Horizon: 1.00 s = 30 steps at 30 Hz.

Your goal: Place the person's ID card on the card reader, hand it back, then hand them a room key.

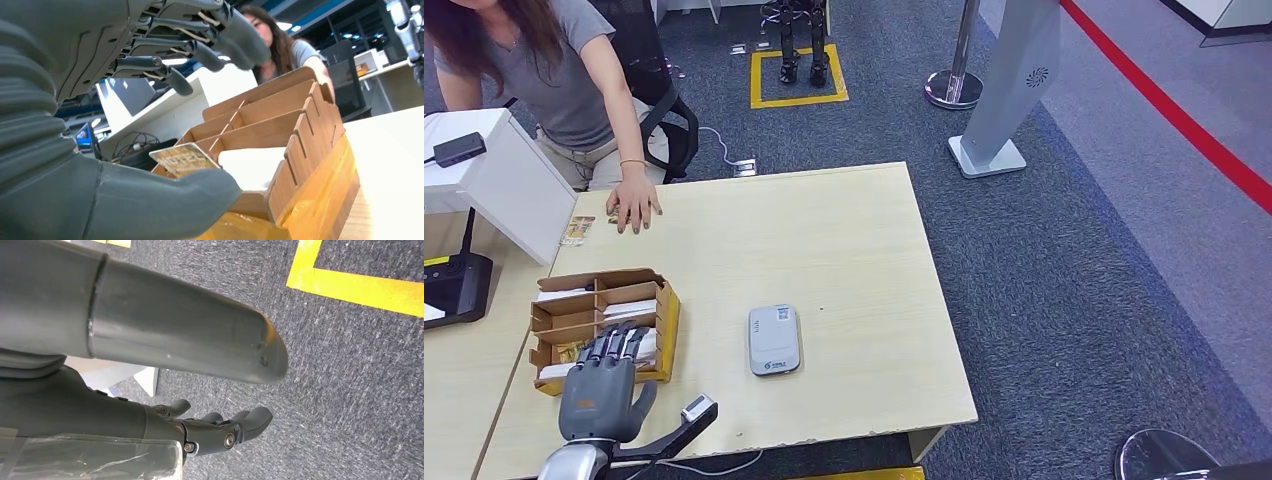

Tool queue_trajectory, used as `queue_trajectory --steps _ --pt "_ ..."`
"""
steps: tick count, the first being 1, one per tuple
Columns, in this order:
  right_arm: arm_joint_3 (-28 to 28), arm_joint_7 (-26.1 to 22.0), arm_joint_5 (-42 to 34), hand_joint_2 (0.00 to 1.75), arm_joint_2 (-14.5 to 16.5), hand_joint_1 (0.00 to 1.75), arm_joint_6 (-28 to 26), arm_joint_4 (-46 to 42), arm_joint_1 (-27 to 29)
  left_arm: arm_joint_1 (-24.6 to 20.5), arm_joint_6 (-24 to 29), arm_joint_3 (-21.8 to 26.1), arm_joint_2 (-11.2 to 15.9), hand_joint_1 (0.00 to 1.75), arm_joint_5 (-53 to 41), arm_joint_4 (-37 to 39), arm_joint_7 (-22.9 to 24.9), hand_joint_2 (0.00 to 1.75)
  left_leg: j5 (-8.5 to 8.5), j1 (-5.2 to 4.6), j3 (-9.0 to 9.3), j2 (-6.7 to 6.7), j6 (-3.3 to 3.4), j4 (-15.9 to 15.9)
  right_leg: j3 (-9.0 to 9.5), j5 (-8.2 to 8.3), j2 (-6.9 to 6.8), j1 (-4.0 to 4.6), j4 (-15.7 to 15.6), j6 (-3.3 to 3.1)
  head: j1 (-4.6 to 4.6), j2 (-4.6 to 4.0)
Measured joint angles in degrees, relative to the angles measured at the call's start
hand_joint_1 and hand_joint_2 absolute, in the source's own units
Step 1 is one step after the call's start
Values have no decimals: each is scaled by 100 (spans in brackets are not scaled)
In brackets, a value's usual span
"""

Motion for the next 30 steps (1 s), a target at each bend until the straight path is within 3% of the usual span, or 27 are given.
queue_trajectory --steps 10,30 --pt "0 -1 0 0 0 0 -9 0 -1 17 -78 337 -226 46 1 29 -108 175 0 1 0 0 0 0 0 0 0 0 1 0 0 0" --pt "0 8 0 0 0 0 -15 0 -1 72 -402 374 -229 51 1 75 393 175 0 0 0 0 0 0 0 0 0 0 0 0 0 0"
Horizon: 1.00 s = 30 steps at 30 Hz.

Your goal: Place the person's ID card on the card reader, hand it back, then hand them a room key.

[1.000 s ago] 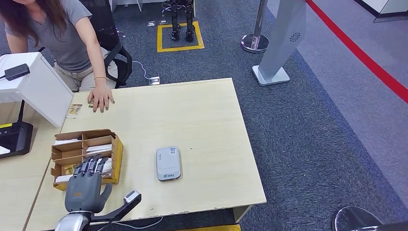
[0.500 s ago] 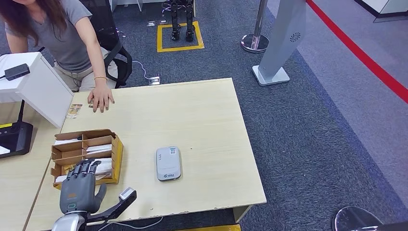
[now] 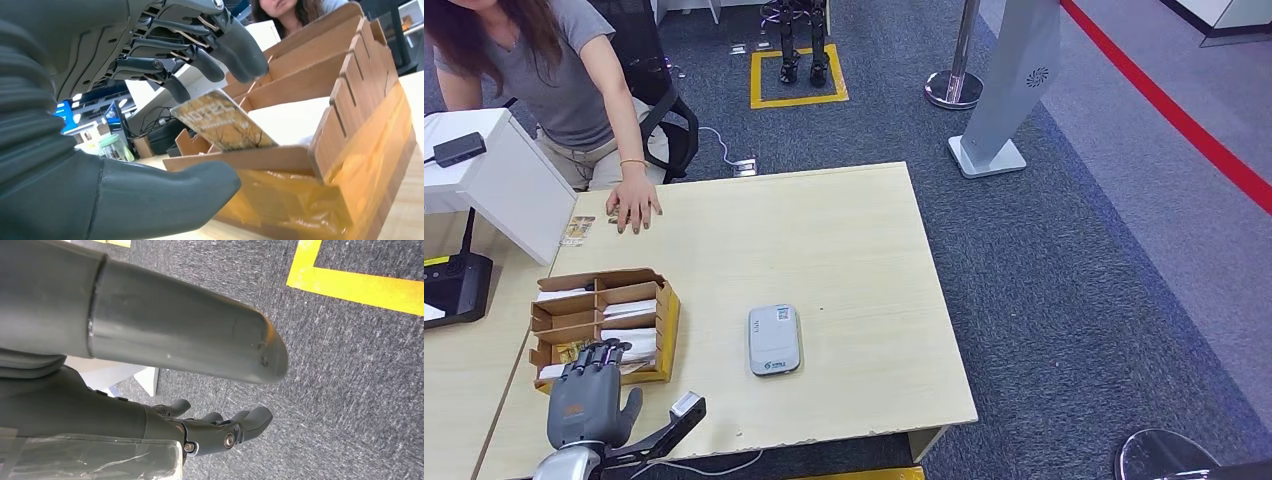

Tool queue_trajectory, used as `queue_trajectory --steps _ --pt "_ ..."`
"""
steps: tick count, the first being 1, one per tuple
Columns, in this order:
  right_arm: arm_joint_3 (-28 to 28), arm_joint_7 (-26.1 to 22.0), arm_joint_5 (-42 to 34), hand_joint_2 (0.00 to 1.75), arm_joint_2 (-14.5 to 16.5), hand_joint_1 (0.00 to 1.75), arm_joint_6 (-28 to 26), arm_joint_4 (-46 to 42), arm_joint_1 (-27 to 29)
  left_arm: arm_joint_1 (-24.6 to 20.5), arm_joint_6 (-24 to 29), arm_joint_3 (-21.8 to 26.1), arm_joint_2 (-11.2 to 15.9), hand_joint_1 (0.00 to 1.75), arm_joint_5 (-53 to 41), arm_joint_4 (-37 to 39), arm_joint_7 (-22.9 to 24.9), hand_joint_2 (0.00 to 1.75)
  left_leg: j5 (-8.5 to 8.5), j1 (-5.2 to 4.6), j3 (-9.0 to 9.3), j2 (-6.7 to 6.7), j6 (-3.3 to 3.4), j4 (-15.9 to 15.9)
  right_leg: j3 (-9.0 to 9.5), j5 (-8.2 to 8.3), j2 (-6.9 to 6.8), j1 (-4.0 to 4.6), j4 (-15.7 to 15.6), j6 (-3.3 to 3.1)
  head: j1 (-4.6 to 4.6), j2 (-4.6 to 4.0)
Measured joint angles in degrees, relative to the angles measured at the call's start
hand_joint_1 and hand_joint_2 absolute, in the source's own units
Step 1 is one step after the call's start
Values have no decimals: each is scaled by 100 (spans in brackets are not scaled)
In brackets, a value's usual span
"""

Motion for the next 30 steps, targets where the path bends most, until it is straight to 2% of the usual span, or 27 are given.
queue_trajectory --steps 15,16,19,20,25,30 --pt "0 8 0 0 0 0 2 0 -2 -1 -89 -1 36 54 -1 59 119 175 0 0 0 0 0 0 0 0 0 0 0 0 1 0" --pt "0 10 0 0 0 0 2 0 -2 -3 -91 -3 52 66 -1 73 151 175 0 0 1 0 0 0 0 0 0 0 0 0 1 0" --pt "0 31 0 0 0 0 3 0 -4 -18 -97 -35 120 147 0 113 261 175 0 0 1 0 0 0 -1 0 0 0 0 0 0 0" --pt "0 39 0 0 0 0 4 0 -5 -22 -100 -46 133 161 0 120 283 175 0 0 1 0 0 0 -1 0 0 0 0 0 0 0" --pt "0 44 0 0 0 0 4 0 -8 -83 -95 -87 171 175 -4 122 299 175 0 0 2 1 0 0 1 0 0 0 0 0 1 0" --pt "0 44 0 0 0 0 4 0 -11 -113 -95 -107 189 175 -4 122 301 175 0 0 3 2 0 0 1 0 1 0 0 0 1 0"
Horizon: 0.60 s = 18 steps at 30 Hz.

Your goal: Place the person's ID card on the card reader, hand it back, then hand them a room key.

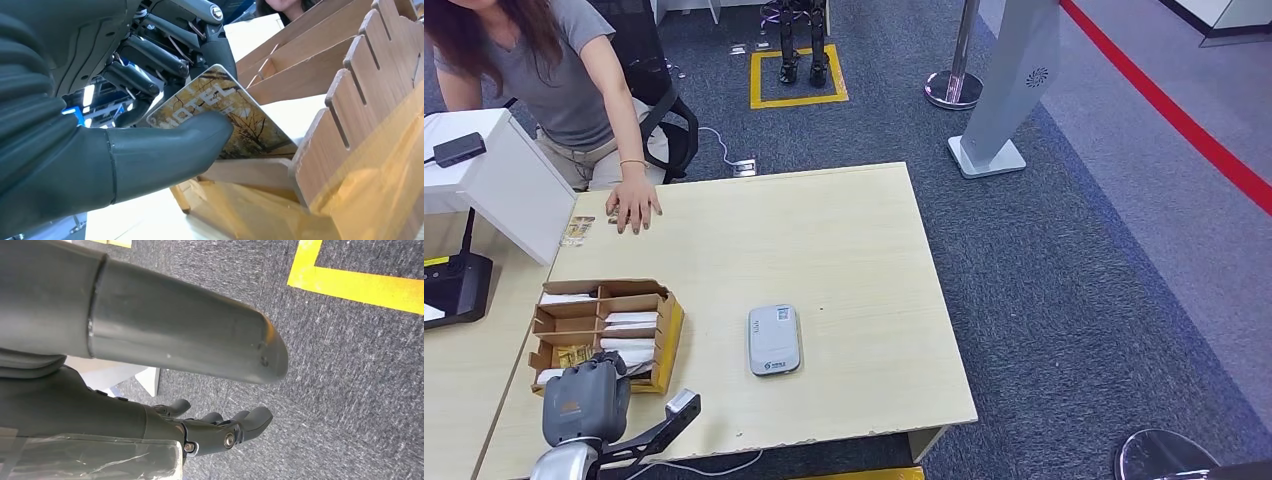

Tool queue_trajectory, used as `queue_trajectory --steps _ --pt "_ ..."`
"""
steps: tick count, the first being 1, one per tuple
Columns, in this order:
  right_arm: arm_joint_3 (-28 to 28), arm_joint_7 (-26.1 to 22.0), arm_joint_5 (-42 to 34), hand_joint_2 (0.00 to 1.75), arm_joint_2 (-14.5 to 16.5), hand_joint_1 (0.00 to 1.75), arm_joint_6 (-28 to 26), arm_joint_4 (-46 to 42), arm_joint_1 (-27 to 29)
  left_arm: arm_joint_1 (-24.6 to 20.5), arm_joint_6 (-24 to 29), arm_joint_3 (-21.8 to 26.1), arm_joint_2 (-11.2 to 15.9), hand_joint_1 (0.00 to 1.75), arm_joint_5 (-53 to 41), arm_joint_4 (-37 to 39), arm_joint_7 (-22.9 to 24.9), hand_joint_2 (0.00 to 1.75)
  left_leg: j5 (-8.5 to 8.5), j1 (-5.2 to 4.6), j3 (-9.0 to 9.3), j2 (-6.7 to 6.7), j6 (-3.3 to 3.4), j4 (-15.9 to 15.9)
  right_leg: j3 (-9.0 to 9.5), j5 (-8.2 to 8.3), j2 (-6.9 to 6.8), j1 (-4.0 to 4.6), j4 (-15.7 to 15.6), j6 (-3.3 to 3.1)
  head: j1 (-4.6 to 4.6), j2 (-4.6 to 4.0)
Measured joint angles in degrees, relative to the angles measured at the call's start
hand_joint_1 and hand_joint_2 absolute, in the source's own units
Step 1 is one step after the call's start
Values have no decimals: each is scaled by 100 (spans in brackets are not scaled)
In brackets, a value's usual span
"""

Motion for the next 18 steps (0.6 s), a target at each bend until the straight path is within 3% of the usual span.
queue_trajectory --steps 11,14,18 --pt "0 17 0 0 0 0 37 0 -1 -36 16 -124 82 175 1 0 295 175 0 0 0 0 0 0 -1 0 0 0 0 0 0 0" --pt "0 26 0 0 0 0 57 0 -2 -117 15 -381 282 175 0 -3 795 175 0 1 1 0 0 0 -2 0 0 0 0 0 0 0" --pt "0 34 0 0 0 0 57 0 -4 -350 4 -1042 780 175 -2 -64 1780 175 2 3 1 -1 -2 0 -2 0 -1 1 1 0 -1 0"
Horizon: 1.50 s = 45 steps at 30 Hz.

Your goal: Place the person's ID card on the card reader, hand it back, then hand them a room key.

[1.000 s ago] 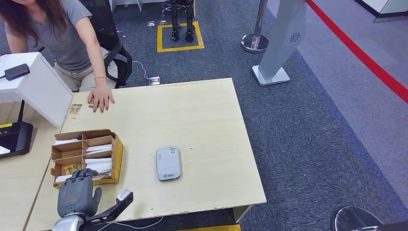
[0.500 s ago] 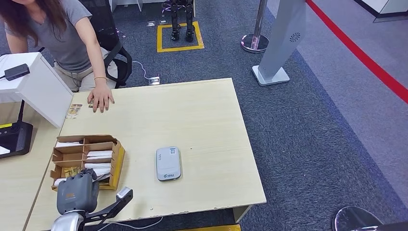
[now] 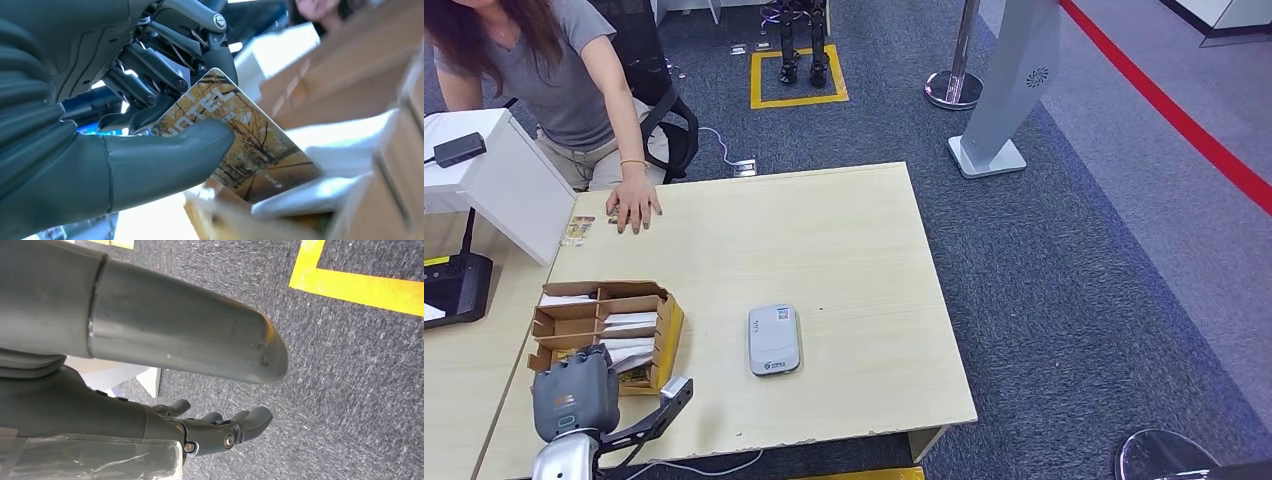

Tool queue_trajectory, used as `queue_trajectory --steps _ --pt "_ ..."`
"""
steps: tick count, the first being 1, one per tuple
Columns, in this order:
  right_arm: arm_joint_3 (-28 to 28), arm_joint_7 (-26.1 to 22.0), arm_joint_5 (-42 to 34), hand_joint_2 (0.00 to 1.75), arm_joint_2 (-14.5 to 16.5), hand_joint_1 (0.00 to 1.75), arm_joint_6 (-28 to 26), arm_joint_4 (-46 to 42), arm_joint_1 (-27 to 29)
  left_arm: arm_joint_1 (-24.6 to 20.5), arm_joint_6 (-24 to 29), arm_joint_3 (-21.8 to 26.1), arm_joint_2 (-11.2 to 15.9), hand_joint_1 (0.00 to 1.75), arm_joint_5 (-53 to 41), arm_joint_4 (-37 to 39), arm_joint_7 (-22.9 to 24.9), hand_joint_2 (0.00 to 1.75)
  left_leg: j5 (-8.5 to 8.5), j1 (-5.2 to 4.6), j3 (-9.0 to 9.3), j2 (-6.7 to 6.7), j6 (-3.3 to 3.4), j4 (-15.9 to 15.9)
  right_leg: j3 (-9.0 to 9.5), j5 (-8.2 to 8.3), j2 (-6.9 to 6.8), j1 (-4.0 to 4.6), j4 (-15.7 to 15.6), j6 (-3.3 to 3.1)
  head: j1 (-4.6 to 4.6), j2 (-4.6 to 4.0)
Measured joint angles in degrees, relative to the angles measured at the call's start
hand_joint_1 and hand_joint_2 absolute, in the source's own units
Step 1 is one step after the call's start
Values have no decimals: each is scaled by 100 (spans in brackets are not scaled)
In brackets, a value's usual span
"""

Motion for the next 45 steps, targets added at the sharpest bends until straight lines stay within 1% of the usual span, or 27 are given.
queue_trajectory --steps 1,3,7,8,13,16,20,24,27,31,34,37,41,43,45 --pt "0 1 0 0 0 0 0 0 -1 -56 0 -148 114 175 -1 -22 115 175 0 0 0 0 0 0 0 0 0 0 0 0 1 0" --pt "0 1 0 0 0 0 -1 0 -1 -130 0 -365 276 175 -3 -52 197 175 0 0 0 1 -1 0 1 0 1 0 1 0 1 0" --pt "0 -1 0 0 0 0 -1 0 0 -250 1 -602 515 175 -3 -138 227 175 1 0 -2 0 -1 1 -3 0 0 0 0 0 1 0" --pt "0 -4 0 0 1 0 -4 0 -1 -315 4 -650 615 175 -3 -197 232 175 1 0 -2 -1 -1 1 -4 0 0 0 0 0 1 0" --pt "0 -1 0 0 25 0 -78 0 -5 -909 -8 -898 1120 175 -4 -758 251 175 4 1 -2 -2 0 0 0 2 -3 1 2 -2 2 0" --pt "0 -1 0 0 42 0 -92 0 -4 -1149 -37 -1010 1291 175 -3 -1016 251 175 4 0 0 3 0 0 1 3 1 1 2 -3 1 0" --pt "0 -2 0 0 54 0 -93 0 -6 -1259 -57 -1085 1404 175 -3 -1168 251 175 3 0 -1 1 0 0 -2 3 2 0 2 -3 1 0" --pt "0 -20 0 0 63 0 -93 0 -7 -1411 11 -1135 1459 175 -3 -1325 251 175 3 1 -4 0 0 0 -5 3 1 1 1 -3 0 0" --pt "1 -37 0 0 71 0 -93 0 -12 -1595 19 -1172 1446 175 -3 -1491 251 175 3 0 -4 0 0 0 -4 3 1 0 1 -3 1 0" --pt "22 -71 2 0 74 0 -74 0 -13 -1677 16 -1134 1255 175 1 -1525 172 175 3 -2 -4 0 0 1 -3 3 1 -1 1 -3 2 0" --pt "105 -115 2 0 73 0 -31 0 -19 -1682 27 -843 1062 175 5 -1380 -34 175 3 -2 -4 3 0 1 -4 4 2 -1 1 -3 2 0" --pt "259 -112 2 0 72 0 40 0 -33 -1720 51 -307 941 175 7 -991 -316 175 4 0 -3 5 -1 0 -6 4 5 0 2 -4 2 0" --pt "509 -79 2 0 72 0 131 0 -109 -1889 325 420 851 175 10 -40 -767 175 8 4 -1 6 -7 0 -8 5 10 3 4 -5 -1 0" --pt "605 -72 2 0 72 0 143 0 -153 -1997 512 612 822 175 10 471 -865 175 9 5 -1 6 -8 0 -8 5 10 4 6 -6 0 0" --pt "679 -69 2 0 72 0 156 0 -183 -2080 630 693 789 175 10 865 -888 175 9 4 -2 4 -8 0 -8 5 8 4 6 -6 1 0"
